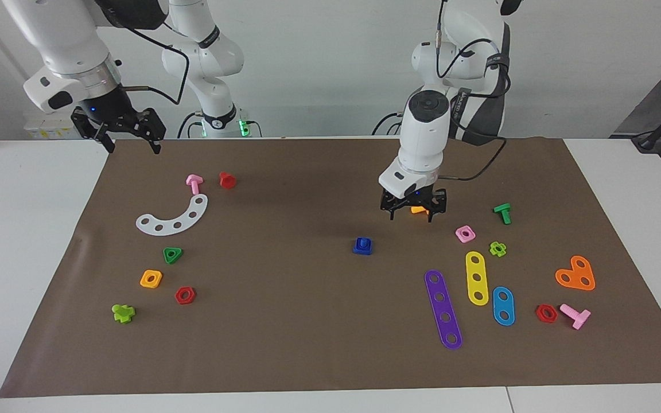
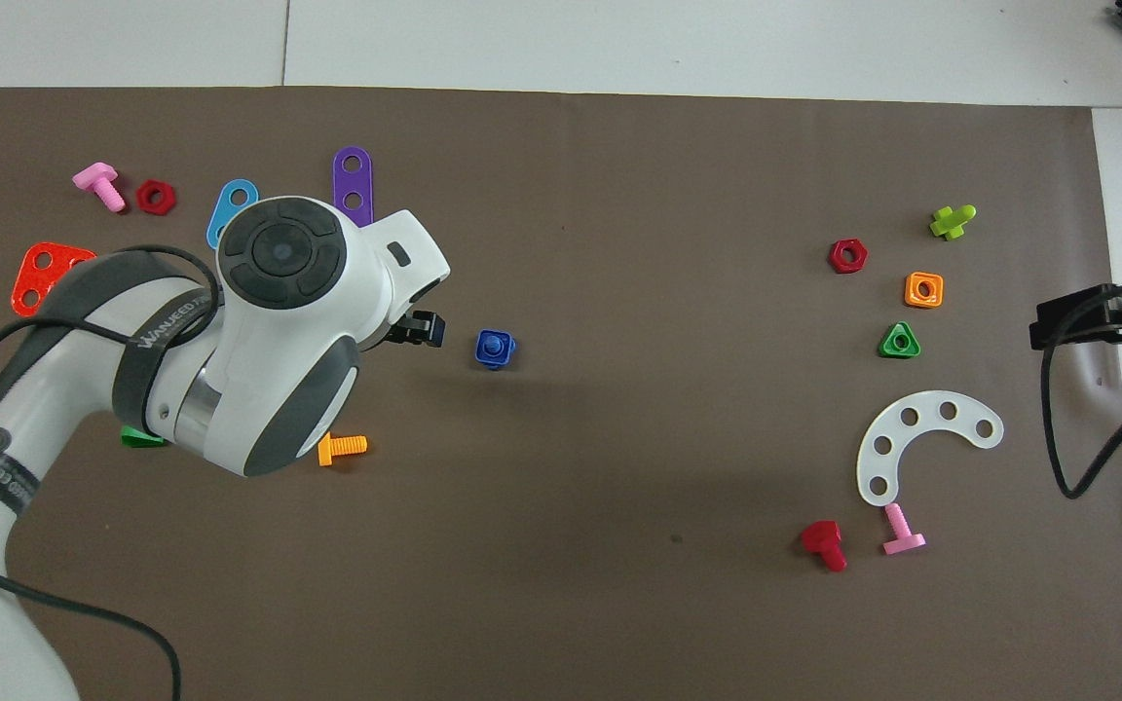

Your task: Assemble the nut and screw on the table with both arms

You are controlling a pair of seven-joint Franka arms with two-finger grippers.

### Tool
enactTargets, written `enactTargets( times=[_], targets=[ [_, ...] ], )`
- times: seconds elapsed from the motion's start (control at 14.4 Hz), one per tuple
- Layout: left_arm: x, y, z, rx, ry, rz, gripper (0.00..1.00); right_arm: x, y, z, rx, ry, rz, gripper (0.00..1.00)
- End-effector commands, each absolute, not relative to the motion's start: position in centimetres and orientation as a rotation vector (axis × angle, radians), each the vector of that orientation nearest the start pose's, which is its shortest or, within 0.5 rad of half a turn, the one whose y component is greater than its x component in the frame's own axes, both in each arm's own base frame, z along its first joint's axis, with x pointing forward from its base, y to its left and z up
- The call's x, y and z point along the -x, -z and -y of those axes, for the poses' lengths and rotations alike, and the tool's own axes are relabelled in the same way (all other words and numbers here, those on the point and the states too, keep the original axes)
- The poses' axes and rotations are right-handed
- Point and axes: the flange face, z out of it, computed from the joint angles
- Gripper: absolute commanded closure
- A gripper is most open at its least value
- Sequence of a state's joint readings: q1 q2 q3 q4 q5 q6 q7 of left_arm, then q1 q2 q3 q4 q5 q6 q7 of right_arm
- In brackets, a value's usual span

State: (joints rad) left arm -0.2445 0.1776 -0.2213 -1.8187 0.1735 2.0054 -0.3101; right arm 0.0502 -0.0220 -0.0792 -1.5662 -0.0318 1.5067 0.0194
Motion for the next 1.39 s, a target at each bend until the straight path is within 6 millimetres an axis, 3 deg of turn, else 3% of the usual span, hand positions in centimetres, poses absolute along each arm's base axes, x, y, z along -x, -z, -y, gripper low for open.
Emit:
enactTargets(
  times=[0.0,0.14,0.42,0.62,0.69,1.11,1.32],
  targets=[
    [-54.4,-46.1,22.5,3.0,0.061,-0.326,0.0,-53.2,-63.6,2.4,3.152,-0.066,-0.081,0.0],
    [-54.4,-47.8,19.8,3.045,0.028,-0.235,0.0,-53.3,-63.7,1.2,3.153,-0.063,-0.059,0.0],
    [-53.4,-51.3,12.7,3.109,0.048,-0.275,0.0,-53.3,-63.6,1.2,3.154,-0.063,-0.059,0.0],
    [-53.5,-53.1,6.5,3.121,0.075,-0.31,0.0,-53.4,-63.7,1.2,3.154,-0.046,-0.059,0.0],
    [-53.8,-53.6,5.3,3.122,0.089,-0.306,0.0,-53.6,-63.7,1.1,3.154,-0.027,-0.056,0.0],
    [-55.2,-58.5,1.9,3.121,0.151,-0.305,0.0,-53.8,-63.7,1.7,3.155,-0.012,-0.073,0.0],
    [-55.2,-60.8,1.4,3.142,0.155,-0.302,0.0,-53.6,-63.7,1.5,3.154,-0.027,-0.056,0.0]
  ],
)
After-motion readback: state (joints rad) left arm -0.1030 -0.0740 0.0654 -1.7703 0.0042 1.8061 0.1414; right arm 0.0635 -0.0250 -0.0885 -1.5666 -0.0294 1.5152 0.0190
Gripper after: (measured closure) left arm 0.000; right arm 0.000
